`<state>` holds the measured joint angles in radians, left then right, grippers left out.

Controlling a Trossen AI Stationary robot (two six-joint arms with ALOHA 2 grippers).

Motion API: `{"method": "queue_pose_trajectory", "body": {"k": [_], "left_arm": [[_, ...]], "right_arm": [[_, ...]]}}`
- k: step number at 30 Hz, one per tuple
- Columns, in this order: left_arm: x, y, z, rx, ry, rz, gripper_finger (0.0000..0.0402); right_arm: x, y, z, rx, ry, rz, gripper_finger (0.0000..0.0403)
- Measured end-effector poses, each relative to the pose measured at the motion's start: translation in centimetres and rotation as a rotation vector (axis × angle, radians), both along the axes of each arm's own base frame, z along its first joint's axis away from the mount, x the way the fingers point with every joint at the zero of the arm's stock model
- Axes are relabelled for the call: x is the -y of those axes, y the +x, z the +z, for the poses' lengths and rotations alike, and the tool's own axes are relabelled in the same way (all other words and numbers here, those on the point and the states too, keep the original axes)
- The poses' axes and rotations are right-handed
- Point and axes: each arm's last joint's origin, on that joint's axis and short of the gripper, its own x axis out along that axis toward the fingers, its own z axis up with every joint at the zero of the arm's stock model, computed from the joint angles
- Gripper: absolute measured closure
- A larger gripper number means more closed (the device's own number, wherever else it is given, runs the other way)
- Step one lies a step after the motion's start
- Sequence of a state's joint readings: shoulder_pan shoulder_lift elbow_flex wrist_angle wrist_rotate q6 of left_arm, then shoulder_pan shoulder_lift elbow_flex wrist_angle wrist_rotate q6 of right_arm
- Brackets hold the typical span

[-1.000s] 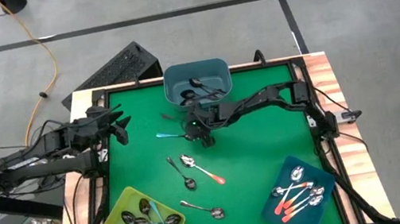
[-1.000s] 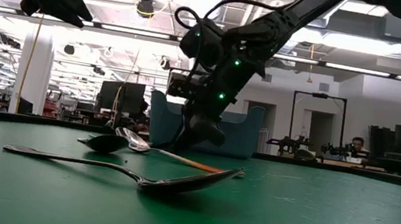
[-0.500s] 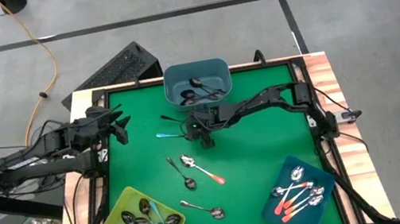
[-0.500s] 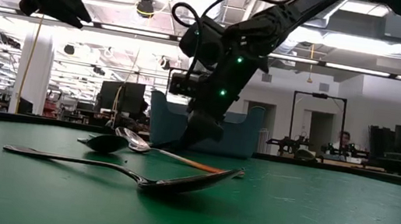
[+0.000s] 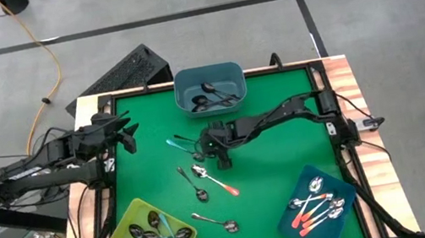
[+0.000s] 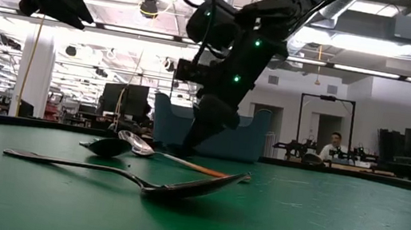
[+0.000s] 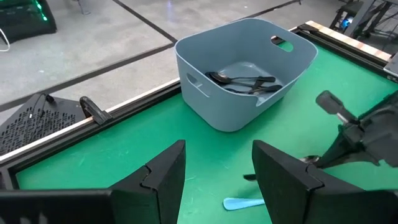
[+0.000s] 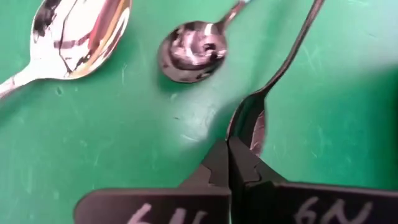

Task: Sort silverware by color (type)
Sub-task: Put the black spoon into the blue bin

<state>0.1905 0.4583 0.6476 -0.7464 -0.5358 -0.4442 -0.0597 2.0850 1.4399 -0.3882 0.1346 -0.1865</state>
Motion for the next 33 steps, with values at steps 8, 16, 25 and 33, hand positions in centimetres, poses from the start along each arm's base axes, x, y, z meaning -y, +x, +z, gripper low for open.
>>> {"method": "queue_pose_trajectory", "body": {"k": [8,16,25,33], "left_arm": [[0.0,0.0,-0.1,0.001,-0.009,0.005,0.0232],[0.0,0.0,-0.1,0.003,-0.011,0.007,0.0232],[0.0,0.0,-0.1,0.004,-0.011,0.009,0.0232],[0.0,0.0,-0.1,0.013,-0.019,0.016,0.0232]], "right_arm": [[1.2,-0.5,4.6,0.150,0.024,-0.010,0.0402],[2.1,-2.0,10.9,0.359,0.013,-0.002,0.0402],[5.3,-5.4,16.5,0.477,-0.082,-0.047,0.0402],[9.4,-8.1,17.2,0.399,-0.135,-0.130,0.0402]]}}
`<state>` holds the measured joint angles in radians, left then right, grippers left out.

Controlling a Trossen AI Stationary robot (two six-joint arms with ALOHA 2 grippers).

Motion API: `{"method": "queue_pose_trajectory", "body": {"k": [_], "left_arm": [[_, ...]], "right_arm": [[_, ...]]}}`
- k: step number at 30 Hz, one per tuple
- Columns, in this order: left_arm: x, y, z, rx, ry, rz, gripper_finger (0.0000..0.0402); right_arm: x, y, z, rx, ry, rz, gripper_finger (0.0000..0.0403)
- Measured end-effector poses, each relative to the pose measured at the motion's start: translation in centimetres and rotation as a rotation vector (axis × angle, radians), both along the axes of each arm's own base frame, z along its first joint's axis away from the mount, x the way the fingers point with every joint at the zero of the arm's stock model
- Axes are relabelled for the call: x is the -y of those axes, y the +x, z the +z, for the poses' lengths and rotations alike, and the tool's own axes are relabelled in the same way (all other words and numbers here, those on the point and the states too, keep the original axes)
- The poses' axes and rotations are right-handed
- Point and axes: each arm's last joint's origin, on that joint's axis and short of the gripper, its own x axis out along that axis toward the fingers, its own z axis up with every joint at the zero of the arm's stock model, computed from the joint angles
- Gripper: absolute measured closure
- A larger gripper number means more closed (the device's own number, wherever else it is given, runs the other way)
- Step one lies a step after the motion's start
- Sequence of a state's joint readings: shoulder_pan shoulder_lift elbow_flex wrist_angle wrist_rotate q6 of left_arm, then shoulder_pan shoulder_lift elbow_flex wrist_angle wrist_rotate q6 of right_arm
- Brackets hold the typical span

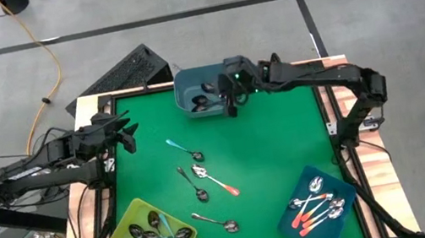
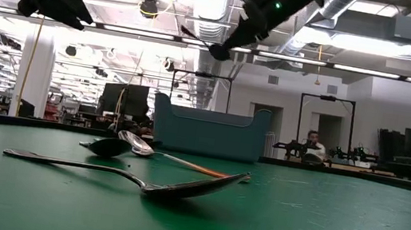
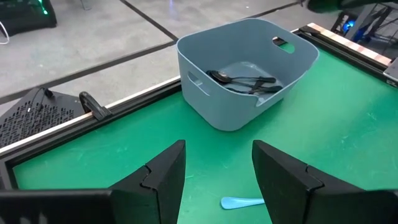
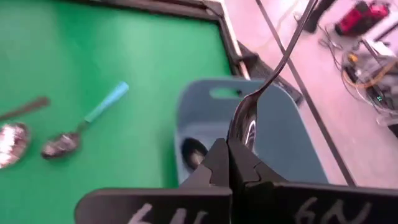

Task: Sort silverware by color (type)
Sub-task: Put the black spoon into the blue bin

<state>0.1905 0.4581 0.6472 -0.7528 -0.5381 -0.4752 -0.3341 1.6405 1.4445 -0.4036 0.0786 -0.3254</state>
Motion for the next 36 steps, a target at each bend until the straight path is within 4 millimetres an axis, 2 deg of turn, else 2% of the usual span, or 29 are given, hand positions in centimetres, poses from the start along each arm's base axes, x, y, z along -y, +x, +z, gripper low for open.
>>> {"method": "queue_pose_trajectory", "body": {"k": [8,11,22,36], "left_arm": [[0.0,0.0,0.0,0.000,0.000,0.001,0.0232],[0.0,0.0,0.0,-0.001,0.005,0.010,0.0232],[0.0,-0.1,-0.1,-0.015,0.003,0.028,0.0232],[-0.1,-0.3,-0.2,-0.027,0.007,0.048,0.0232]], "right_arm": [[2.6,-1.6,-1.9,-0.206,-0.036,-0.087,0.0402],[2.8,-1.1,-2.8,-0.235,-0.045,-0.073,0.0402],[3.7,1.6,-8.9,-0.400,-0.045,0.000,0.0403],[5.6,2.0,-13.6,-0.497,0.070,0.050,0.0403]]}}
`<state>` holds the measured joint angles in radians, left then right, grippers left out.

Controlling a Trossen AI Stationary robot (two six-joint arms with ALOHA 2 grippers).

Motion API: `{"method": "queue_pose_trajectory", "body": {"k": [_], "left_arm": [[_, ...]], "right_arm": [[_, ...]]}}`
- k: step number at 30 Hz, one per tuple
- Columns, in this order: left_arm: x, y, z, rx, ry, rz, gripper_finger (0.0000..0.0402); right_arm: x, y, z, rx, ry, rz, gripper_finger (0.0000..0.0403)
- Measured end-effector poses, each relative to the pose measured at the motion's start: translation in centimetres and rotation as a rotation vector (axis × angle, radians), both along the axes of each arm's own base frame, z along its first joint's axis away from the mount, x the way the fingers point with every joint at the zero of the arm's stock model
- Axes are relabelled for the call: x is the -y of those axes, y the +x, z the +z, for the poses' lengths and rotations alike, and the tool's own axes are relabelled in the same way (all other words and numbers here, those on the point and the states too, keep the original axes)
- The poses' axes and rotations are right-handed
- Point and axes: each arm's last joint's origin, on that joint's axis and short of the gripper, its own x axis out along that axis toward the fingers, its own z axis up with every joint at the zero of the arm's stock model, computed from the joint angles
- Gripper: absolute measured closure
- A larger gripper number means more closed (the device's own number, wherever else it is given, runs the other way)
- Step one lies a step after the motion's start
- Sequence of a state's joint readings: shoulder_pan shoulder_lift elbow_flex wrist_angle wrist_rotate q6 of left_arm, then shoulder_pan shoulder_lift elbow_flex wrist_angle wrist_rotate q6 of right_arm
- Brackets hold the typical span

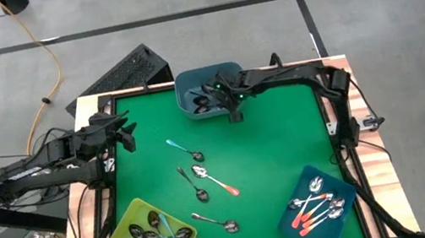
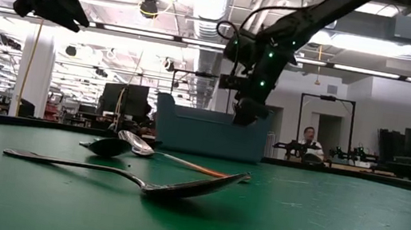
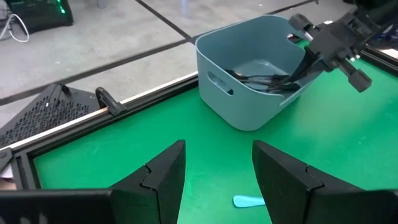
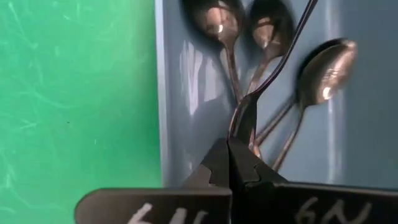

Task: Sort silverware by color (type)
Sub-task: Put the black spoon into the blue bin

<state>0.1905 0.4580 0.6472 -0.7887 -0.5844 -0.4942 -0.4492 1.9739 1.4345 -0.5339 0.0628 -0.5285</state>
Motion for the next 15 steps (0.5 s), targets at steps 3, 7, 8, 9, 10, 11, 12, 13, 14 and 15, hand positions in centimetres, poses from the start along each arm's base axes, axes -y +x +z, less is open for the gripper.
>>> {"method": "queue_pose_trajectory", "body": {"k": [3,7,8,9,10,11,12,13,14,15], "left_arm": [[0.0,0.0,0.0,-0.001,0.003,0.005,0.0232],[0.0,0.0,0.0,-0.002,0.003,0.005,0.0232],[0.0,0.0,0.0,-0.003,0.003,0.005,0.0232],[0.0,0.0,0.0,-0.003,0.003,0.005,0.0232],[0.0,0.0,0.0,-0.003,0.004,0.006,0.0232],[0.0,0.0,0.0,-0.003,0.004,0.006,0.0232],[0.0,0.0,0.0,-0.003,0.004,0.006,0.0232],[0.0,0.0,0.0,-0.003,0.004,0.006,0.0232],[0.0,0.0,0.0,-0.003,0.004,0.006,0.0232],[0.0,0.0,0.0,-0.003,0.004,0.006,0.0232]], "right_arm": [[0.3,0.0,-0.5,-0.008,0.018,0.003,0.0403],[0.7,-0.2,-0.4,0.006,0.024,0.007,0.0403],[0.9,-0.2,-0.4,0.010,0.027,0.004,0.0403],[1.1,-0.3,-0.4,0.014,0.025,-0.001,0.0403],[1.2,-0.4,-0.4,0.018,0.024,-0.005,0.0403],[1.4,-0.5,-0.4,0.020,0.025,-0.011,0.0403],[1.6,-0.6,-0.4,0.021,0.027,-0.021,0.0403],[1.8,-0.6,-0.4,0.022,0.030,-0.030,0.0403],[1.9,-0.7,-0.4,0.021,0.030,-0.035,0.0403],[2.1,-0.8,-0.4,0.023,0.029,-0.038,0.0403]]}}
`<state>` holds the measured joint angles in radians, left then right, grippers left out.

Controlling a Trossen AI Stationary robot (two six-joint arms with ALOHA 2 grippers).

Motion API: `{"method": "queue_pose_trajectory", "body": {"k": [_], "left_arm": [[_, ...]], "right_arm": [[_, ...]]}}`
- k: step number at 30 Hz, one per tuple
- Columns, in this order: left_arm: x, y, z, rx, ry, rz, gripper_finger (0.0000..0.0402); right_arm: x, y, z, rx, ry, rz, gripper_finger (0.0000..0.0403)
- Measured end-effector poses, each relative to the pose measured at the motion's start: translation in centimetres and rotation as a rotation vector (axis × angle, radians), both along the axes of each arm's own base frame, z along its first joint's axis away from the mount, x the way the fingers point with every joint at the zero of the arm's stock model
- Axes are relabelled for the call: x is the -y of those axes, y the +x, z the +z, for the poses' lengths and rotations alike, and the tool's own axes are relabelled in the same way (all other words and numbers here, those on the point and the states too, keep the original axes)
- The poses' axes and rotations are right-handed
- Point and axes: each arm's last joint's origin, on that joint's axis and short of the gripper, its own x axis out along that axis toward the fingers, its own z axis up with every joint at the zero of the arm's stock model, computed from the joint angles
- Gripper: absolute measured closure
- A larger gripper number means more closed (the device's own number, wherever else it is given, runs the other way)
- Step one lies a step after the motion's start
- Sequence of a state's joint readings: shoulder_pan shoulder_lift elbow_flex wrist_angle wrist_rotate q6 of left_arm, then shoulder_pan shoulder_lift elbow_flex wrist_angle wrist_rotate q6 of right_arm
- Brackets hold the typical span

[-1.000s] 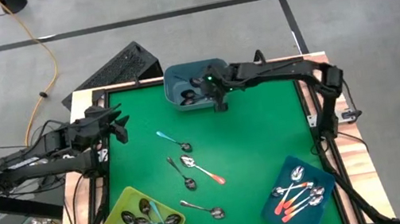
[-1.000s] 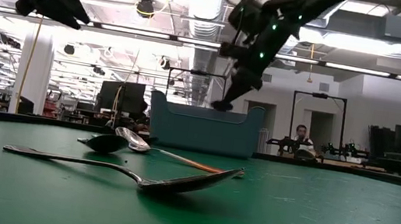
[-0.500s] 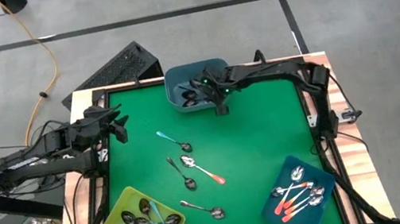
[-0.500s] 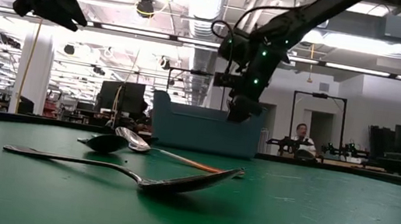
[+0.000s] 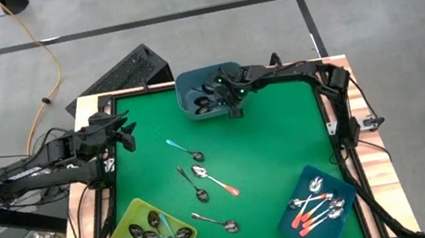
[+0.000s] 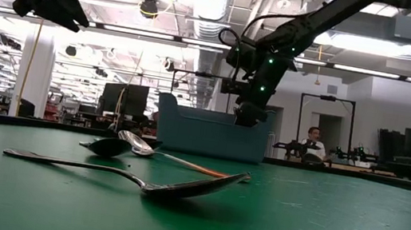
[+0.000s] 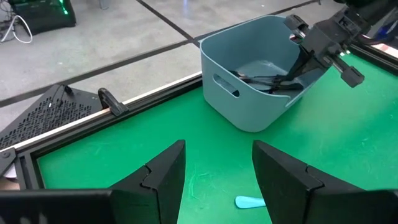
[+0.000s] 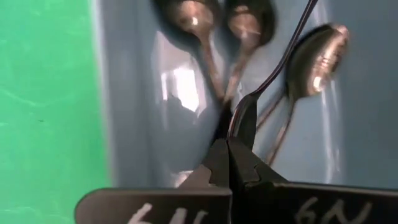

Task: Sort silverware by color (type)
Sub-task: Put the black spoon into the blue bin, then put the black spoon into the light blue bin

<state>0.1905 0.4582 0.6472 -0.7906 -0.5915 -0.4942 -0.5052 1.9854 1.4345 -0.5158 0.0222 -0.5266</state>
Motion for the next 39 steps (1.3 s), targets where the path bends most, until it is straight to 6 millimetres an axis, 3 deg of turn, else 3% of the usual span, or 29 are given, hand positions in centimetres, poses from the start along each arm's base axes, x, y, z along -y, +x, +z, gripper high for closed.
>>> {"method": "queue_pose_trajectory", "body": {"k": [18,31,34,39], "left_arm": [[0.0,0.0,0.0,-0.001,0.000,0.000,0.0232],[0.0,0.0,0.0,-0.005,0.003,-0.003,0.0232],[0.0,0.0,0.0,-0.010,0.007,-0.006,0.0232],[0.0,0.0,0.0,-0.014,0.010,-0.009,0.0232]], "right_arm": [[0.6,0.1,0.2,0.067,0.027,0.014,0.0401],[0.8,0.0,0.3,0.079,0.041,-0.007,0.0347],[1.2,0.1,1.4,0.097,0.045,-0.036,0.0347],[1.7,0.8,4.9,0.125,0.033,-0.045,0.0347]]}}
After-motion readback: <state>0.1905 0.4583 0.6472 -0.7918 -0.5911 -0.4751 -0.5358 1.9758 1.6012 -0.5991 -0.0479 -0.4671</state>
